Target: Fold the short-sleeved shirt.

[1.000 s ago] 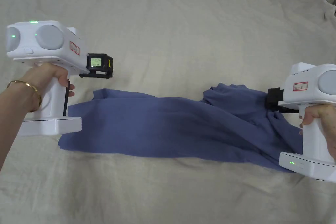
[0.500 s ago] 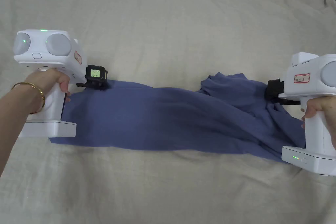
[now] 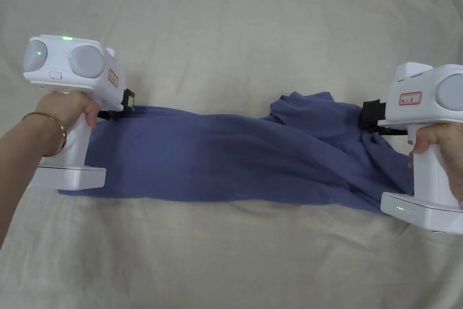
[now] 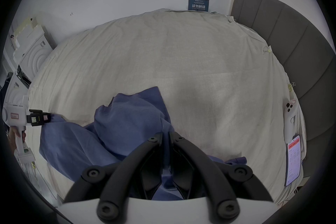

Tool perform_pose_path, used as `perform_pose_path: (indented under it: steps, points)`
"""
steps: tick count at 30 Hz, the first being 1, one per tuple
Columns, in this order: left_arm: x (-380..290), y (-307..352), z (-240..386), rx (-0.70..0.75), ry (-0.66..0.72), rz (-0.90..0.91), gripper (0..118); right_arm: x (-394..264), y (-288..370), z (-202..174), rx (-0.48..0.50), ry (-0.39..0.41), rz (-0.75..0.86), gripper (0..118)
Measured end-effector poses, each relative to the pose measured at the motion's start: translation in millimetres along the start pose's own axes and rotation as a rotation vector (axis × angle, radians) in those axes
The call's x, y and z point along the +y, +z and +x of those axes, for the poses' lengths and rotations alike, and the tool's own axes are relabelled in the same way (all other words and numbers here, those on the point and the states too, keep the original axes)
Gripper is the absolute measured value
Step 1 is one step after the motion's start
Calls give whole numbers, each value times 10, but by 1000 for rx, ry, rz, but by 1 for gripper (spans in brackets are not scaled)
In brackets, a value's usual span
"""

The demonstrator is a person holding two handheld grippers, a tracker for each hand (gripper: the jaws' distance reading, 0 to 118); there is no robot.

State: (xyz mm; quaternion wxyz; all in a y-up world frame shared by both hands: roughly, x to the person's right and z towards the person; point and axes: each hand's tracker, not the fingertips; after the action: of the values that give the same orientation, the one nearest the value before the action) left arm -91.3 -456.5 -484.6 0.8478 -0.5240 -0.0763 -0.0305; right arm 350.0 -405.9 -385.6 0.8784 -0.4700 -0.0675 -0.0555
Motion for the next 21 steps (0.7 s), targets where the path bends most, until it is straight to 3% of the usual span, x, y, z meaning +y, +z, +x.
perform_pose_path:
  steps: [9,21]
  points:
    - [-32,869,-225,-89,189,307,0,49,517,78,13,-99,119,6]
    - [-156,2523,-625,-153,318,653,0,211,2175,303,113,-191,419,5]
